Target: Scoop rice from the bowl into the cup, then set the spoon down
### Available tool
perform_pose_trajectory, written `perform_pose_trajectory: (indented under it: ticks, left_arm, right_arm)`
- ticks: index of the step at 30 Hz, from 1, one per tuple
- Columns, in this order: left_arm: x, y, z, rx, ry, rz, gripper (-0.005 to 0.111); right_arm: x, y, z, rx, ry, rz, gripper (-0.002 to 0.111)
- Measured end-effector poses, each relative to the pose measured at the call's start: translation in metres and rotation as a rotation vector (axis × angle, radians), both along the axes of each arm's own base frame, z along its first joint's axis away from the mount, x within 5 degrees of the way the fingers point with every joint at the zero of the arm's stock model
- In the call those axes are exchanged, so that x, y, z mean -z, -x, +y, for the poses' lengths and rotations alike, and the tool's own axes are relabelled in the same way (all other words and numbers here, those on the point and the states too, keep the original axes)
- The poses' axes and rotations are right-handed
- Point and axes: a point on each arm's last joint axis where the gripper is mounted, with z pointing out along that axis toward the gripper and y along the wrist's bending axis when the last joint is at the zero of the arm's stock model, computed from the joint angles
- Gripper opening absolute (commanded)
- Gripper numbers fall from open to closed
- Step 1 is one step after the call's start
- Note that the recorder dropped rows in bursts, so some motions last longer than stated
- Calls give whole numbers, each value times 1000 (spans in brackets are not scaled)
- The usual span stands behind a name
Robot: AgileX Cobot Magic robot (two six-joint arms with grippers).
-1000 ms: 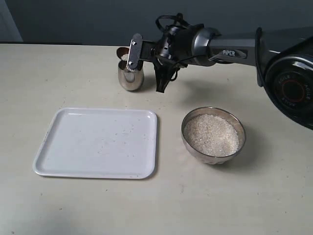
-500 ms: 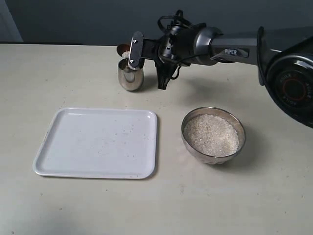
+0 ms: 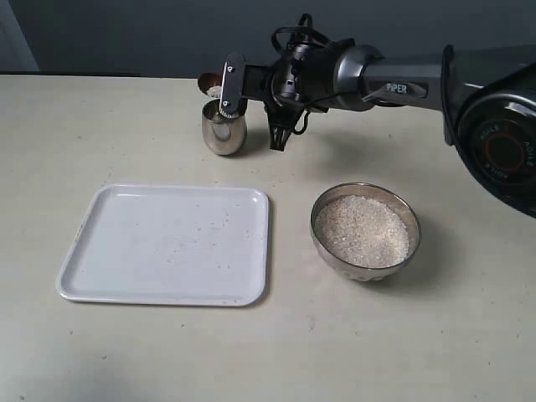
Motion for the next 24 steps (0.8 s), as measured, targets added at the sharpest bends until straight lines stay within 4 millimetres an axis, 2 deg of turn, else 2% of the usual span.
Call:
perform_pose_trajectory:
  ticks: [10,24]
  left_arm:
    - [0,0,0,0,0,0,0]
    - [0,0,0,0,0,0,0]
  right_arm:
    - [-1,-8,-7,6,-15,-13,-1]
    - [-4,-8,-1,-51,-67,-33,-1]
